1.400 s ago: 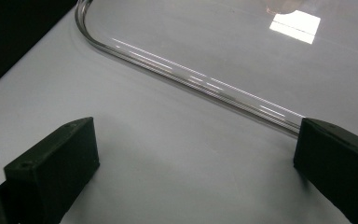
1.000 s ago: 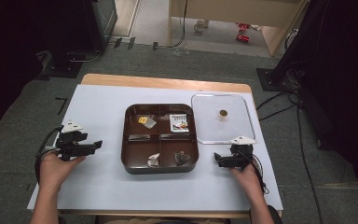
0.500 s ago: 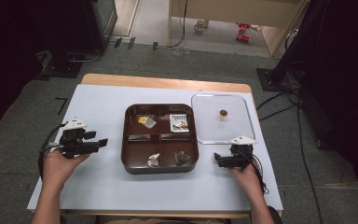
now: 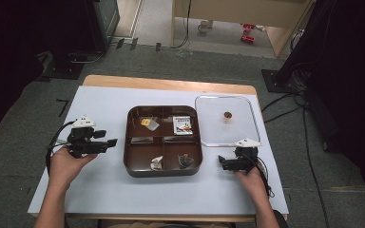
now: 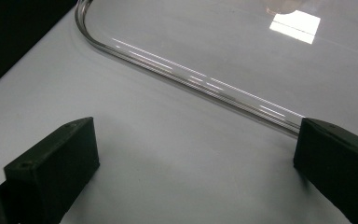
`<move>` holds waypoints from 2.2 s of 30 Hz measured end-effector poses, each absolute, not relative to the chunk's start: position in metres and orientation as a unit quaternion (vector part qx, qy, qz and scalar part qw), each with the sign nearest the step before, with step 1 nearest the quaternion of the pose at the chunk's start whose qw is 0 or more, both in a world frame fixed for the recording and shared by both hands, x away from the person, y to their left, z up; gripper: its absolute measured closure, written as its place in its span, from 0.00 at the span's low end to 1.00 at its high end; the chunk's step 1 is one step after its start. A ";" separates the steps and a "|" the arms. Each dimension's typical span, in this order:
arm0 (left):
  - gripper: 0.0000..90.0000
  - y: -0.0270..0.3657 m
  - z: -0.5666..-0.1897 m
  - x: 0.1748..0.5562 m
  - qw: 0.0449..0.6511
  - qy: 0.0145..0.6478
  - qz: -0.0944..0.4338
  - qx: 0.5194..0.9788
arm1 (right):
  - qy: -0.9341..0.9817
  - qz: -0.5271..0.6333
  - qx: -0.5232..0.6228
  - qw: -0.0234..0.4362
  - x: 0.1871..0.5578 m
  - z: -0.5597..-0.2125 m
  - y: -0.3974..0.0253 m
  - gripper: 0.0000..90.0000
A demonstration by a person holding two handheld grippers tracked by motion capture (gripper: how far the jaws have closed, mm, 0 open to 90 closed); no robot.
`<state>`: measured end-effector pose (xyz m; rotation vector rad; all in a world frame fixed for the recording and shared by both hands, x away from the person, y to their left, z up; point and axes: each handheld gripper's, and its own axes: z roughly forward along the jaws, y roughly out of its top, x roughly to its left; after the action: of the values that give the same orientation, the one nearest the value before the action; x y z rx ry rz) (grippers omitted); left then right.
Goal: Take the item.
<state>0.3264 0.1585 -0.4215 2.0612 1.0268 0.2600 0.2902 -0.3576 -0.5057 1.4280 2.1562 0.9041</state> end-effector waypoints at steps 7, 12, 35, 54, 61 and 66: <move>0.42 0.143 -0.418 0.329 0.409 0.383 0.096 0.822 | 0.771 0.324 0.511 0.200 0.290 -0.506 -0.358 0.00; 0.43 0.134 -0.417 0.331 0.412 0.366 0.086 0.830 | 0.771 0.324 0.511 0.200 0.290 -0.506 -0.358 0.00; 0.45 0.084 -0.416 0.327 0.430 0.290 0.063 0.853 | 0.771 0.323 0.510 0.201 0.290 -0.506 -0.358 0.00; 0.52 0.047 -0.434 0.323 0.400 0.247 0.026 0.882 | 0.771 0.323 0.510 0.201 0.290 -0.506 -0.358 0.00; 0.53 0.038 -0.443 0.323 0.383 0.240 0.008 0.892 | 0.771 0.323 0.510 0.201 0.290 -0.506 -0.358 0.00; 0.53 0.032 -0.447 0.321 0.368 0.228 0.008 0.901 | 0.771 0.323 0.511 0.200 0.290 -0.506 -0.358 0.00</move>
<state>0.3212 0.0319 -0.4469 2.3145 0.5850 0.0204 0.2901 -0.3577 -0.5057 1.4275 2.1556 0.9038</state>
